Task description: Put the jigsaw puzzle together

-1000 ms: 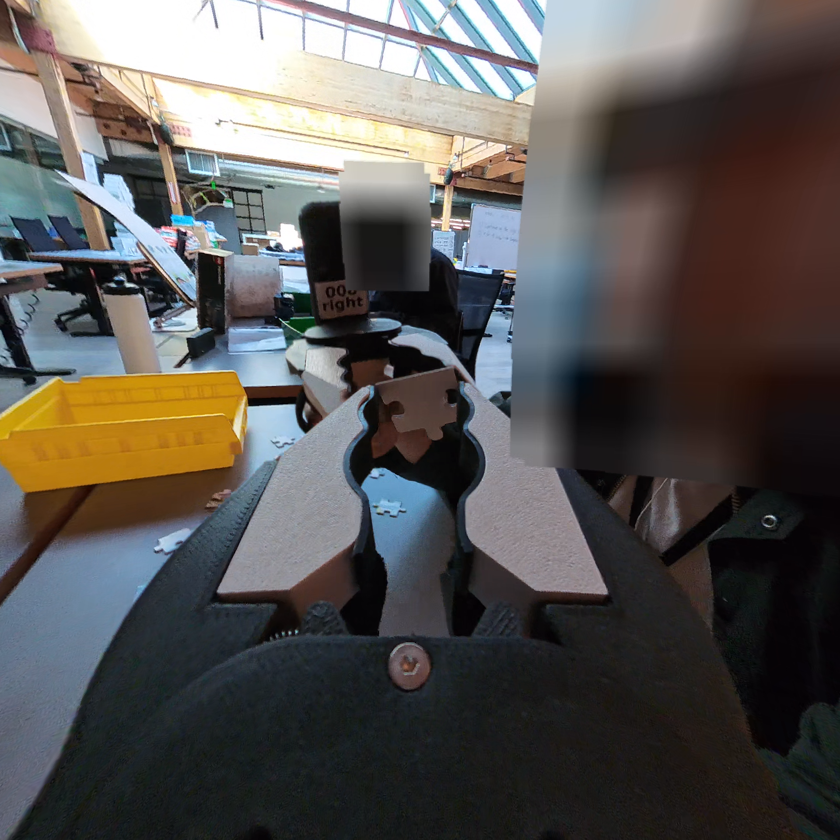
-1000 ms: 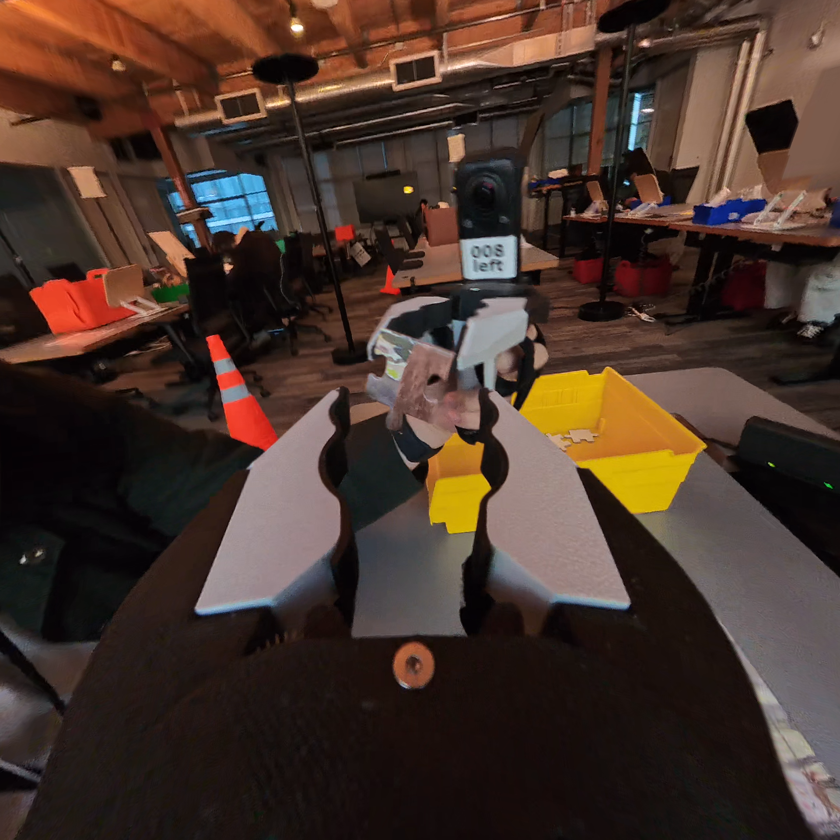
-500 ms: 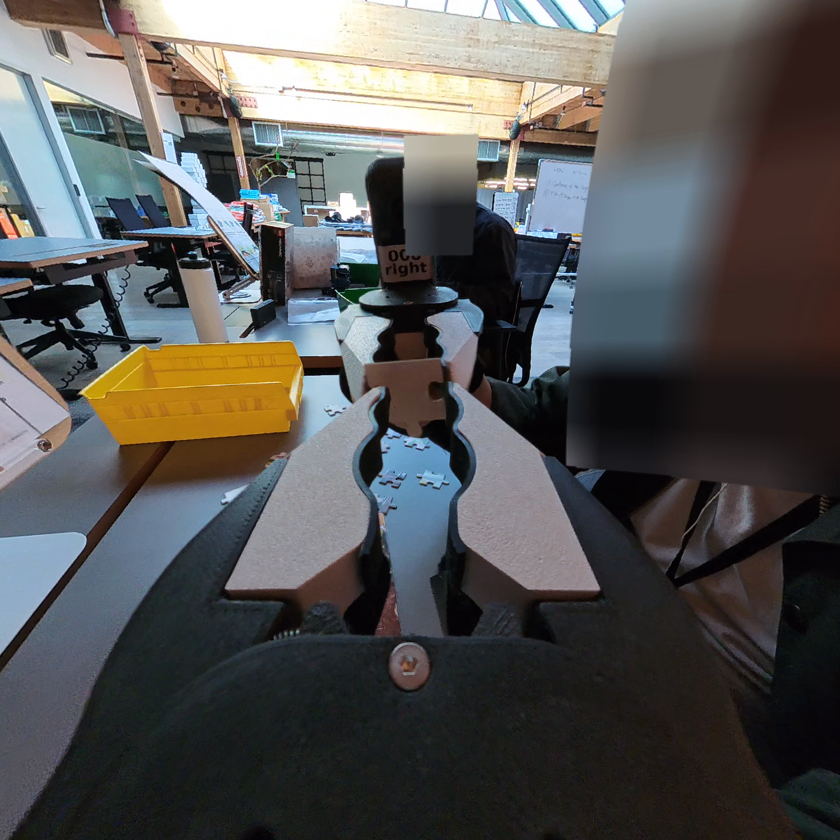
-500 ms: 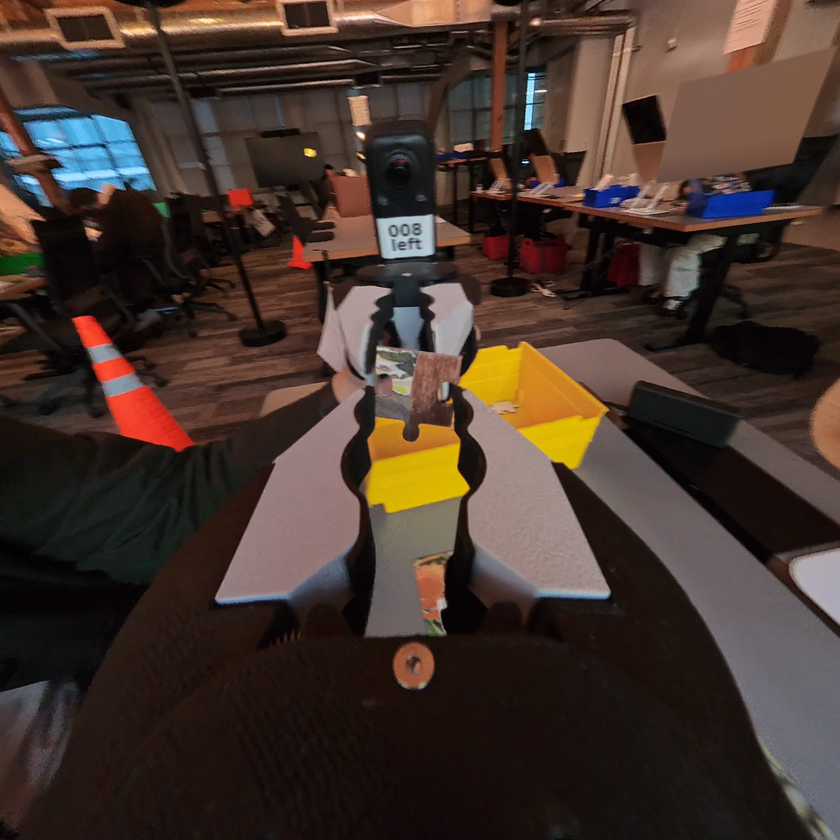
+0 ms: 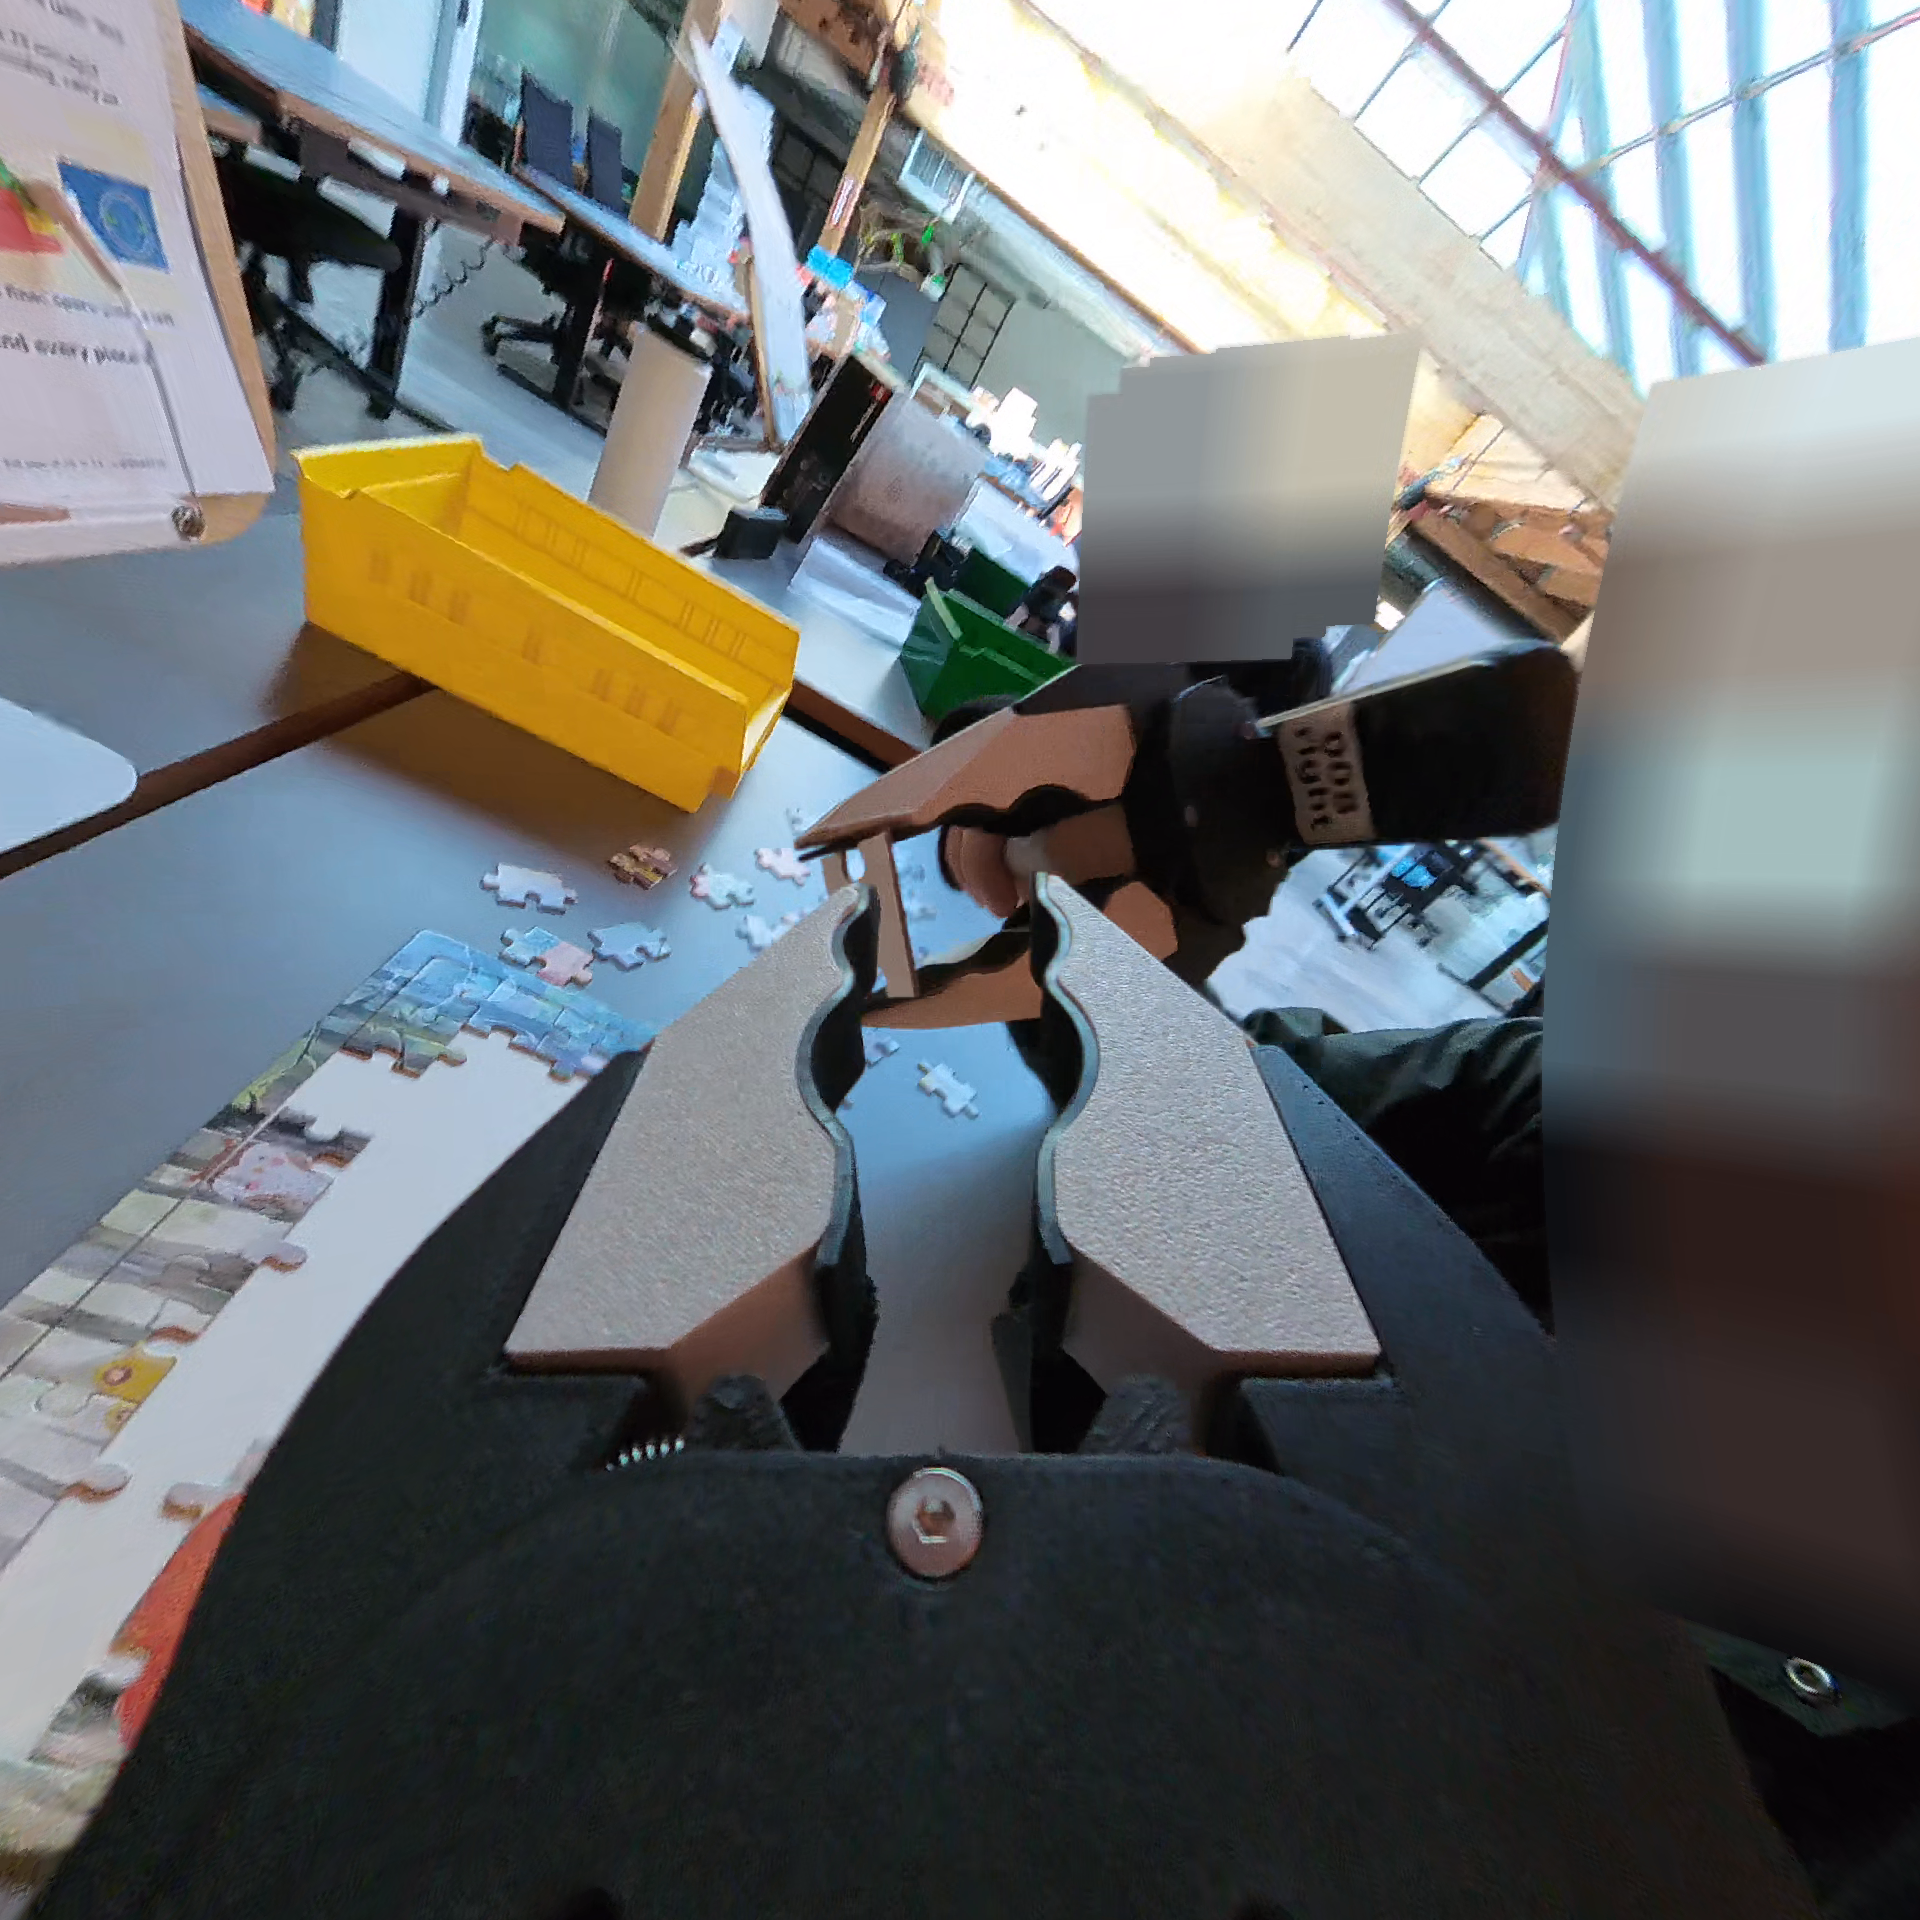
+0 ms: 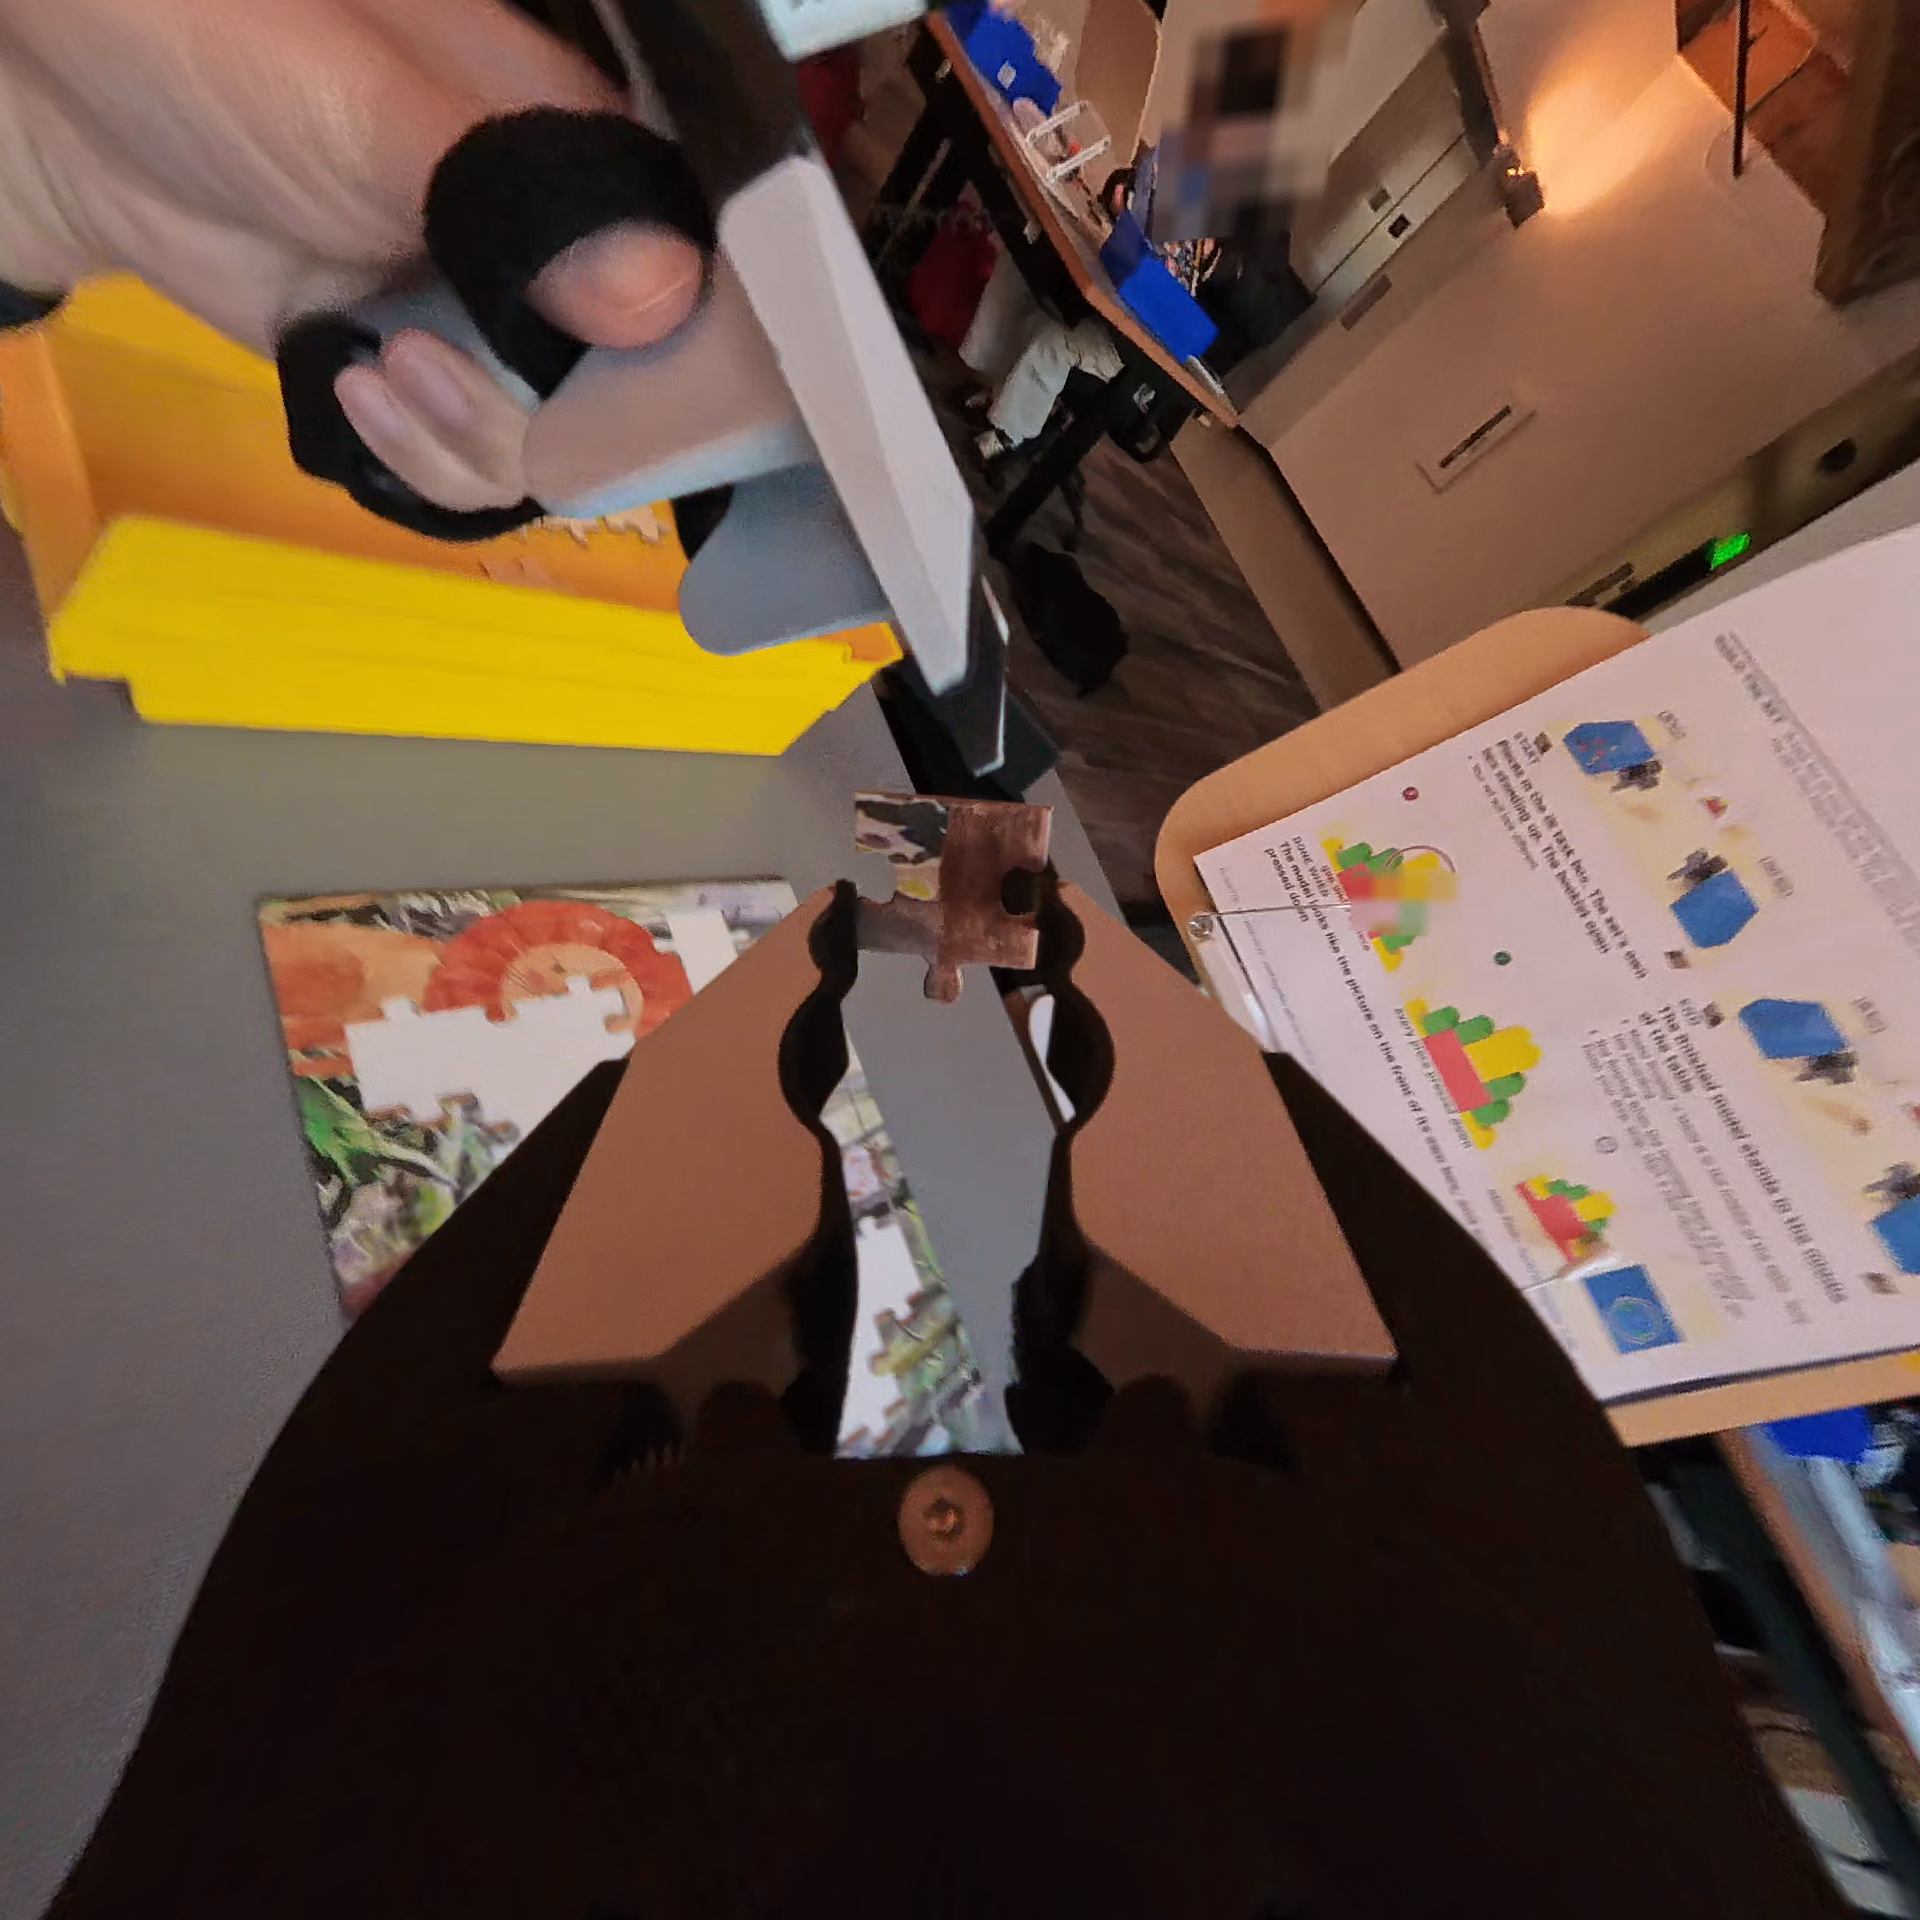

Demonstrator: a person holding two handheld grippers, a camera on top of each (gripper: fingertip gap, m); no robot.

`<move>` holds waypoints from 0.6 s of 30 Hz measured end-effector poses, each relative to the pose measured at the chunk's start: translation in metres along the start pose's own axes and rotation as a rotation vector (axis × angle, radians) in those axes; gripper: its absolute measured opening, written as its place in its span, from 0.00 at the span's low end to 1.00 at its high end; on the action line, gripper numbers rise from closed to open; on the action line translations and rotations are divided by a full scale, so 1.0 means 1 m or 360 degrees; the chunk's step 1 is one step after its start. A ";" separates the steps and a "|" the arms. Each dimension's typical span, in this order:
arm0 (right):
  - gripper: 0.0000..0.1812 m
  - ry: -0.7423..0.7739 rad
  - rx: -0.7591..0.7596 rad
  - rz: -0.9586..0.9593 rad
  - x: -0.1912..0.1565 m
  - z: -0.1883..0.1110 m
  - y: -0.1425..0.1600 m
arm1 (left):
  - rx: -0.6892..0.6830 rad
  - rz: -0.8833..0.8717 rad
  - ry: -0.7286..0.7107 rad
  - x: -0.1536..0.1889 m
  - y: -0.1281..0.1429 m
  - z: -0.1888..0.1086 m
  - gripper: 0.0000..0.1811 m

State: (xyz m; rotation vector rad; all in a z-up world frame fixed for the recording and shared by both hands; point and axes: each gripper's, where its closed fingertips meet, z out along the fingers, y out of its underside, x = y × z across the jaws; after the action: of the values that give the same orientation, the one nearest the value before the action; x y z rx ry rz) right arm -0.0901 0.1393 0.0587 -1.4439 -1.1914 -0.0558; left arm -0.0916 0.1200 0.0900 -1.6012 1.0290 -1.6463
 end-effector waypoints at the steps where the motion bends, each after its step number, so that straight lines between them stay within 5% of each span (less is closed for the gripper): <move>1: 0.19 -0.0012 -0.0011 -0.0079 -0.003 0.001 0.001 | -0.0053 -0.0005 -0.0053 -0.006 0.006 0.003 0.14; 10: 0.19 -0.0081 -0.0123 -0.0463 -0.018 0.013 0.023 | -0.0358 -0.0028 -0.0223 -0.029 0.039 0.015 0.02; 18: 0.20 -0.0043 0.0108 -0.0224 0.003 0.001 0.010 | -0.0176 -0.0077 -0.0141 -0.031 0.022 0.003 0.00</move>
State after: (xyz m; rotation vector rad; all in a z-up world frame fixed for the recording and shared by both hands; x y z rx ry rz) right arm -0.0829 0.1442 0.0532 -1.3041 -1.3037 -0.0922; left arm -0.0881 0.1354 0.0554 -1.7679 1.0589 -1.5586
